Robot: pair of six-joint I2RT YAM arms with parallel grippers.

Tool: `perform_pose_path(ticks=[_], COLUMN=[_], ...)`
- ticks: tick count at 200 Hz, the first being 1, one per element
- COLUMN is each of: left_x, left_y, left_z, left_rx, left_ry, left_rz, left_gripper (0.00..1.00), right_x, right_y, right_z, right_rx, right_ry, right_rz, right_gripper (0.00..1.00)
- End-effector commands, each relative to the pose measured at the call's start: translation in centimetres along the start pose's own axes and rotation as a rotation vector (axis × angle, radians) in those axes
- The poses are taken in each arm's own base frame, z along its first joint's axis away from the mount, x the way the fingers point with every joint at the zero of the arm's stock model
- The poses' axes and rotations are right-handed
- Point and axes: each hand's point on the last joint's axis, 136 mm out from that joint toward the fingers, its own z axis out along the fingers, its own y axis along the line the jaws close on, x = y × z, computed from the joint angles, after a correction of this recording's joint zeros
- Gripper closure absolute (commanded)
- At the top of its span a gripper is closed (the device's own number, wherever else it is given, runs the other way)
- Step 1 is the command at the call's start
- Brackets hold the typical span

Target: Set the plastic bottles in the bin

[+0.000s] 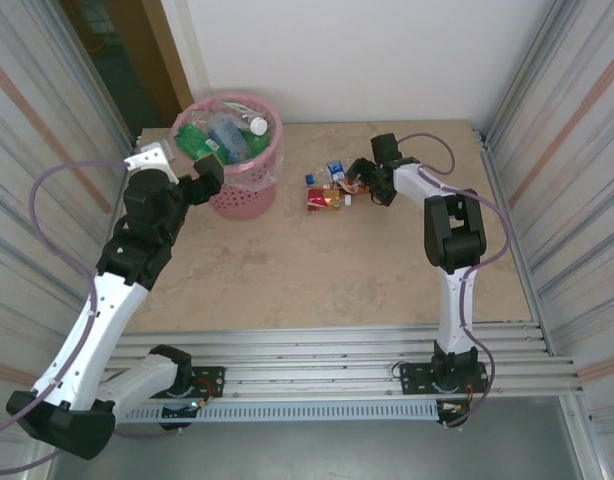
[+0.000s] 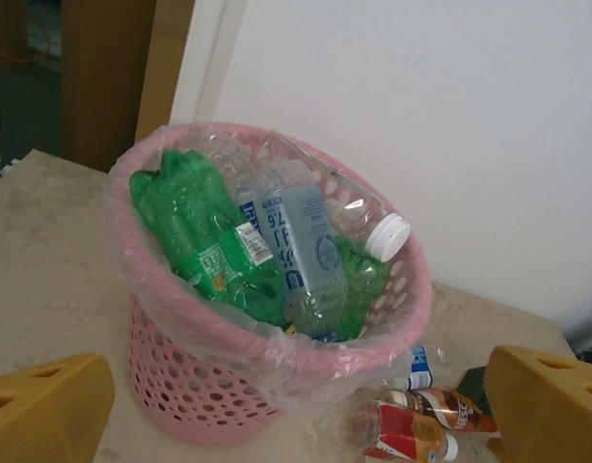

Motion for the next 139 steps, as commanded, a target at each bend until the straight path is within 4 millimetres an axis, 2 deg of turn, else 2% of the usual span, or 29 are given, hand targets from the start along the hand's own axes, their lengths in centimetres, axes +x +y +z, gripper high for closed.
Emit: perform_pose_path(ticks=[1,37,61,80,106,139], left_x=[-0.5,0.1,0.6,1.1,1.6,1.9], left_y=[0.8,1.1,1.1,1.0,0.9,1.1], left_z=[-0.9,-0.9,-0.6,-0.2,0.2,0.2], left_rx=[-0.017,-0.025,-0.022,-0.014,-0.011,-0.017], left_ry=[-0.033,-0.022,-0.011,0.005,0.026,0.032], left_rz=[-0.042,-0.050,-0.060,-0.065,-0.068,-0.075], left_gripper=[0.01,0.01,0.01,0.01,0.01,0.01], right_x=[0.0,0.0,0.1,0.4,0.4,0.9], right_y=[-1.9,-3.8,-5.1,-6.2,-7.6,-8.9], right_z=[0.9,1.3,1.2,1.1,1.2,1.8], right_rx=[0.074,0.115,0.137,0.154,0.183,0.209], right_ry=[0.010,0.021,0.029,0.036,0.043,0.080], right_rz=[0.004,-0.018,-0.019,-0.024,-0.036,-0.047], right_gripper=[0.01,0.15,0.19,0.19,0.10,0.10])
